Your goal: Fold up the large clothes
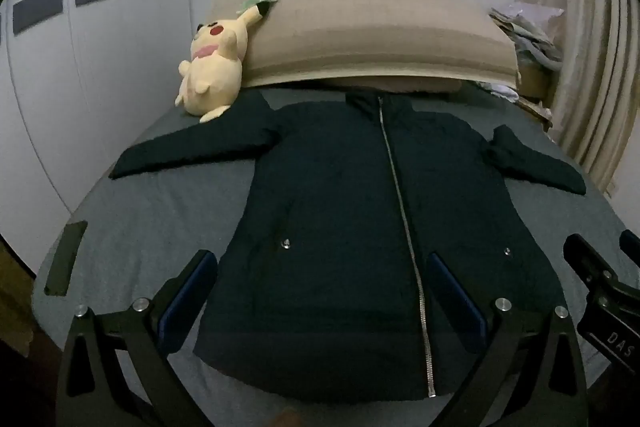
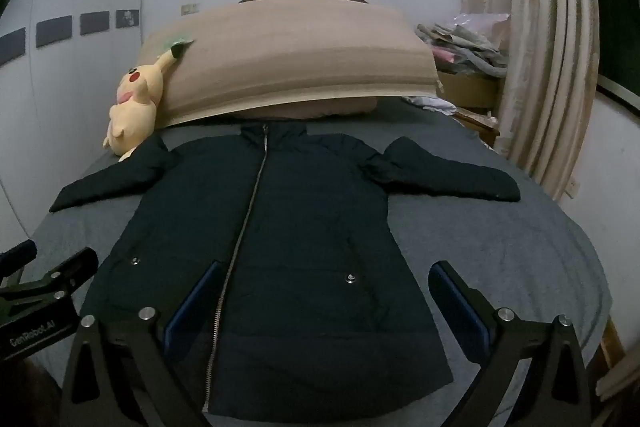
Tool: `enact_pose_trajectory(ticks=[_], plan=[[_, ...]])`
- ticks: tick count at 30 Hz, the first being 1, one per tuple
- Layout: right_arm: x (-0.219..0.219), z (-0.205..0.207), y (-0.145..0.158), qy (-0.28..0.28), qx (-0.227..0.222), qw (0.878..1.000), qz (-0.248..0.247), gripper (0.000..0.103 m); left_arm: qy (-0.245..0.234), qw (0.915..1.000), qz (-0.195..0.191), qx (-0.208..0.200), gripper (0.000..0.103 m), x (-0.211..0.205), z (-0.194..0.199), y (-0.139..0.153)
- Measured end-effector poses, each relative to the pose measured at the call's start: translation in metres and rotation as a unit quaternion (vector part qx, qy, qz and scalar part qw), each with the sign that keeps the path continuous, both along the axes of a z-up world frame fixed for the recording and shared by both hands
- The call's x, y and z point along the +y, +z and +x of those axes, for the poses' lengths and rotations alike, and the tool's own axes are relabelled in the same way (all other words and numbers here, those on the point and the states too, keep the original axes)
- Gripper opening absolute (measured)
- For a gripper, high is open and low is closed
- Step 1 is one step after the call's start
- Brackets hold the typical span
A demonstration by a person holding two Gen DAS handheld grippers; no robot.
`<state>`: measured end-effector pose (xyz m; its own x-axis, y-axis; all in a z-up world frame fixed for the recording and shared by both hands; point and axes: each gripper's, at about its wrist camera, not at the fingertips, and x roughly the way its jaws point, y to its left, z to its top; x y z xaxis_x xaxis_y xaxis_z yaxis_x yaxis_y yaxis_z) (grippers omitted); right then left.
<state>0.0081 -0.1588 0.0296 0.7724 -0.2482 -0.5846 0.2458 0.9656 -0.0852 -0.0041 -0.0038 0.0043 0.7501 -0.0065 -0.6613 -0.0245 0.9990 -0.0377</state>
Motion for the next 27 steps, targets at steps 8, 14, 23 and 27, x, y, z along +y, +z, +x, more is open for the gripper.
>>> enact_pose_trajectory(ticks=[8,14,23,27], plan=[[-0.0001,-0.0004,-0.0008,-0.003,0.001,1.000,-0.002,0.103,0.005,1.0000,0.005,0.002,0.103,0.0026,0.0000,-0.0031],[-0.0007,-0.0011,0.0005,-0.003,0.000,1.000,-0.001,0.103,0.004,0.9999,0.008,0.004,0.103,0.0014,-0.0014,-0.0060],[0.0014,-0.0026,0.0023,0.000,-0.004,1.000,0.000,0.103,0.005,0.9999,0.012,0.004,0.103,-0.0002,-0.0023,-0.0059],[0.0030,-0.0026,0.0035,0.000,-0.005,1.000,-0.001,0.103,0.004,0.9999,0.015,0.004,0.103,-0.0005,-0.0031,-0.0070]])
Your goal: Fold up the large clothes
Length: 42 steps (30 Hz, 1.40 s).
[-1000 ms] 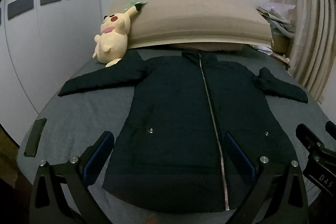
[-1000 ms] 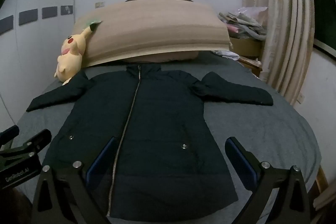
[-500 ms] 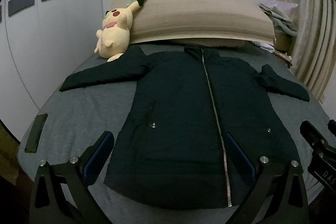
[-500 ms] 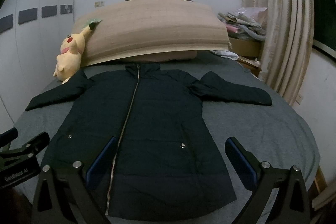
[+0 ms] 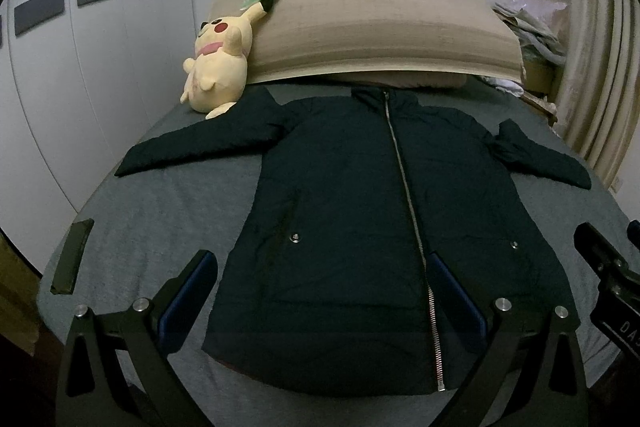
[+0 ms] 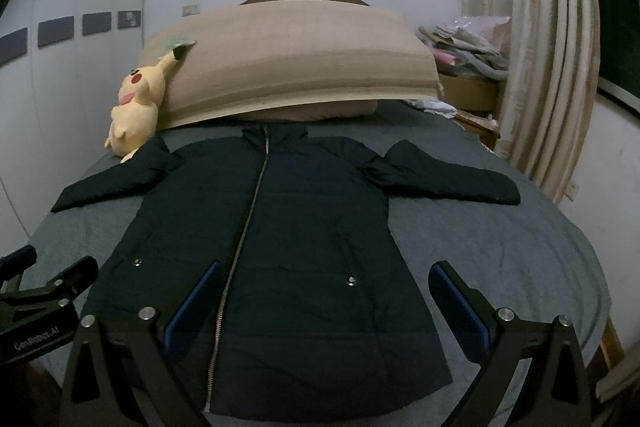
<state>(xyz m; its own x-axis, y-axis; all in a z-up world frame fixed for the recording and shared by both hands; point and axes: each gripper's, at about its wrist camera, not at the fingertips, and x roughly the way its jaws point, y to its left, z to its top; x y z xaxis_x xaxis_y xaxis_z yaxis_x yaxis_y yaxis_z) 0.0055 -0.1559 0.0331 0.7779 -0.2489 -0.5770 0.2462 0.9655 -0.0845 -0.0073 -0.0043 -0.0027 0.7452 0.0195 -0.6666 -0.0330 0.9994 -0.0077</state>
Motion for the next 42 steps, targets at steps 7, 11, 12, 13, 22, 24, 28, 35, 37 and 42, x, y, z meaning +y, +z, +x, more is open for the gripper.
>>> enact_pose_trajectory(ticks=[7,11,12,13,22,24,28,35,37,42], plan=[[0.0004,0.0004,0.0003,0.000,0.000,1.000,0.001,0.103,0.001,1.0000,-0.002,0.000,0.103,0.0001,-0.0009,0.0001],[0.0006,0.0015,0.0002,0.000,0.001,1.000,0.001,0.103,0.001,1.0000,0.000,0.000,0.103,-0.0007,-0.0012,0.0013],[0.0004,0.0014,0.0002,0.000,0.001,1.000,0.000,0.103,0.001,1.0000,-0.001,0.000,0.103,-0.0007,-0.0013,0.0014],[0.0002,0.0014,0.0002,0.000,0.001,1.000,0.001,0.103,0.001,1.0000,-0.001,0.000,0.103,-0.0008,-0.0009,0.0015],[-0.0002,0.0013,0.0004,0.000,0.000,1.000,0.002,0.103,0.001,1.0000,-0.001,0.000,0.103,-0.0007,-0.0009,0.0025],[0.0004,0.0017,0.0002,-0.001,0.000,1.000,0.001,0.103,0.002,1.0000,-0.001,0.000,0.103,-0.0009,-0.0010,0.0023],[0.0007,0.0021,-0.0007,-0.001,0.002,1.000,0.000,0.103,0.002,1.0000,0.000,0.001,0.103,-0.0007,-0.0010,0.0025],[-0.0008,0.0009,-0.0006,-0.002,0.001,1.000,-0.001,0.103,0.002,1.0000,-0.001,-0.001,0.103,0.0001,-0.0021,0.0034],[-0.0002,0.0009,-0.0005,-0.003,0.001,1.000,-0.002,0.103,0.003,1.0000,-0.001,-0.001,0.103,0.0001,-0.0025,0.0033],[-0.0010,0.0006,-0.0016,-0.004,0.001,1.000,-0.002,0.103,0.003,1.0000,-0.001,-0.001,0.103,-0.0003,-0.0027,0.0033]])
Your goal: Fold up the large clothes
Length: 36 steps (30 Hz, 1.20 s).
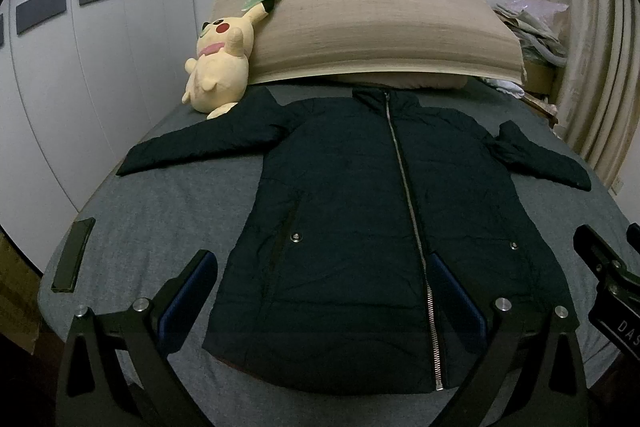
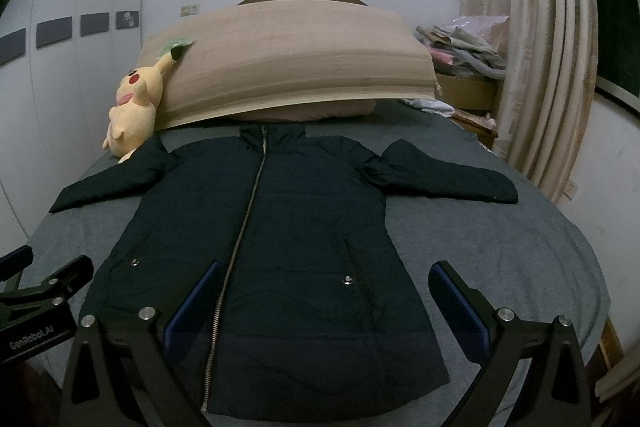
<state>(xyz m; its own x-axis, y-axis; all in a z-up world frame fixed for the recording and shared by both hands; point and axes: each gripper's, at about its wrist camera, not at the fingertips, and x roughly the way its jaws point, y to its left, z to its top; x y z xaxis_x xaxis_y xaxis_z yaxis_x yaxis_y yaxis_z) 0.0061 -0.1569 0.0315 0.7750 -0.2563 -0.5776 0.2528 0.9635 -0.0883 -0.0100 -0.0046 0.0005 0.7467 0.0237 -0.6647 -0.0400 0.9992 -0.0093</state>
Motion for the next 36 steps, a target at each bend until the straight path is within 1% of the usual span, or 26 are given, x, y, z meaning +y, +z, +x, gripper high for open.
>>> enact_pose_trajectory(ticks=[19,23,25,27,28,32,36], plan=[[-0.002,-0.001,0.000,-0.001,-0.001,1.000,0.002,0.103,0.000,1.0000,0.000,0.001,0.103,-0.001,0.001,0.000],[-0.006,-0.001,-0.002,0.000,0.000,1.000,0.009,0.103,0.000,1.0000,0.000,0.004,0.103,-0.002,0.002,-0.001],[-0.016,-0.001,-0.005,0.000,0.002,1.000,0.031,0.103,0.003,0.9999,-0.002,0.009,0.103,0.000,0.006,-0.005],[-0.032,-0.002,-0.012,0.001,0.008,0.998,0.065,0.103,0.016,0.9997,0.001,0.021,0.103,0.004,0.014,-0.013],[-0.038,-0.002,-0.015,-0.001,0.010,0.997,0.074,0.103,0.020,0.9995,0.001,0.026,0.103,0.007,0.018,-0.016],[-0.079,-0.003,-0.035,-0.033,0.031,0.993,0.111,0.103,0.037,0.9977,0.016,0.055,0.103,0.014,0.037,-0.039],[-0.129,0.000,-0.054,-0.058,0.044,0.984,0.162,0.103,0.035,0.9968,0.019,0.069,0.103,0.013,0.051,-0.051]])
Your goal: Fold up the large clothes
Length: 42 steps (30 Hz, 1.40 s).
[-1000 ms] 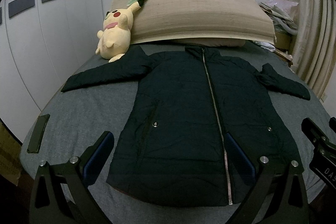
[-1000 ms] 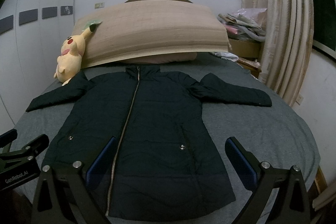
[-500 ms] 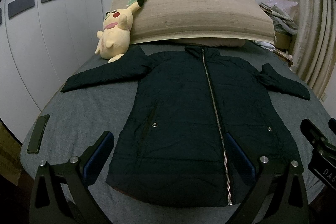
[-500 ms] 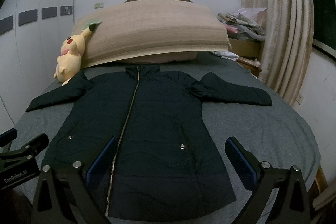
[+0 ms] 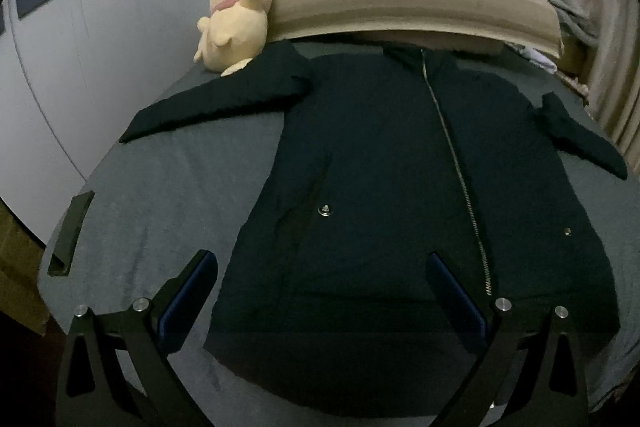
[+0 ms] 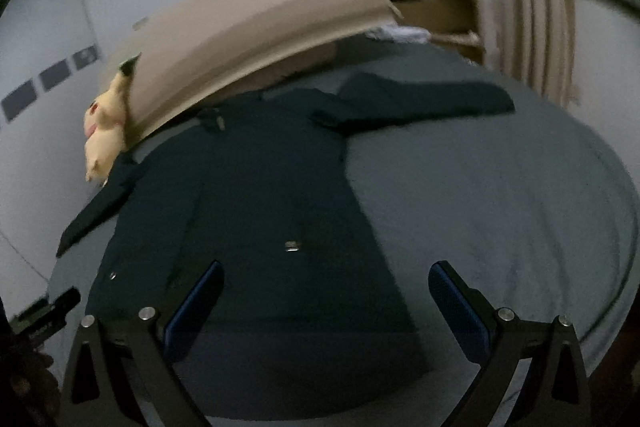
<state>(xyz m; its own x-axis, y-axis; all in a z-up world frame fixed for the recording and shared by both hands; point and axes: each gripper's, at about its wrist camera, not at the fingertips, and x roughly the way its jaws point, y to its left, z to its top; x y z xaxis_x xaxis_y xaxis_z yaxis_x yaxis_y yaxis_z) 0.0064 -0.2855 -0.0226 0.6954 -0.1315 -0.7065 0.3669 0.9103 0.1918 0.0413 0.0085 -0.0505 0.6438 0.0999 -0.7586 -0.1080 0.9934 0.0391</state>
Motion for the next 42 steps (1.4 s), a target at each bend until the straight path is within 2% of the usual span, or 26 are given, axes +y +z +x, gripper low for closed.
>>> enact_pose_trajectory(ticks=[5,10,12,14,16,17,20,25,28,30,33,35,38,42], plan=[[-0.075,0.018,-0.010,-0.030,0.005,0.998,0.059,0.103,-0.016,0.9998,0.007,0.001,0.103,-0.007,0.017,-0.006],[-0.160,0.053,-0.011,-0.069,-0.025,0.989,0.128,0.103,-0.024,0.9997,0.006,0.005,0.103,-0.013,0.038,-0.015],[-0.204,0.072,-0.018,-0.095,-0.042,0.979,0.177,0.101,-0.026,0.9996,0.009,0.009,0.103,-0.016,0.046,-0.021],[-0.241,0.089,-0.029,-0.124,-0.051,0.967,0.218,0.088,-0.027,0.9994,0.013,0.014,0.103,-0.018,0.051,-0.025],[-0.273,0.106,-0.043,-0.156,-0.049,0.955,0.246,0.084,-0.029,0.9991,0.021,0.023,0.103,-0.022,0.059,-0.030],[-0.294,0.117,-0.054,-0.174,-0.050,0.945,0.271,0.082,-0.029,0.9990,0.024,0.024,0.103,-0.022,0.062,-0.032],[-0.330,0.137,-0.067,-0.202,-0.061,0.932,0.295,0.078,-0.025,0.9988,0.027,0.032,0.103,-0.023,0.071,-0.037],[-0.365,0.171,-0.087,-0.237,-0.067,0.919,0.309,0.078,-0.011,0.9986,0.024,0.046,0.103,-0.020,0.088,-0.042],[-0.370,0.185,-0.098,-0.252,-0.060,0.915,0.308,0.077,0.003,0.9975,0.028,0.065,0.103,-0.017,0.098,-0.047],[-0.379,0.193,-0.104,-0.256,-0.056,0.916,0.303,0.073,0.012,0.9971,0.027,0.070,0.103,-0.012,0.102,-0.048],[-0.383,0.200,-0.106,-0.268,-0.047,0.916,0.294,0.064,0.026,0.9964,0.027,0.076,0.103,-0.005,0.107,-0.051],[-0.388,0.208,-0.105,-0.273,-0.030,0.920,0.279,0.040,0.033,0.9958,0.029,0.079,0.103,-0.001,0.109,-0.053],[-0.391,0.209,-0.102,-0.276,-0.015,0.924,0.264,0.022,0.038,0.9953,0.029,0.084,0.103,0.003,0.109,-0.056],[-0.388,0.213,-0.085,-0.265,-0.008,0.938,0.225,0.015,0.037,0.9951,0.033,0.085,0.103,0.005,0.107,-0.056]])
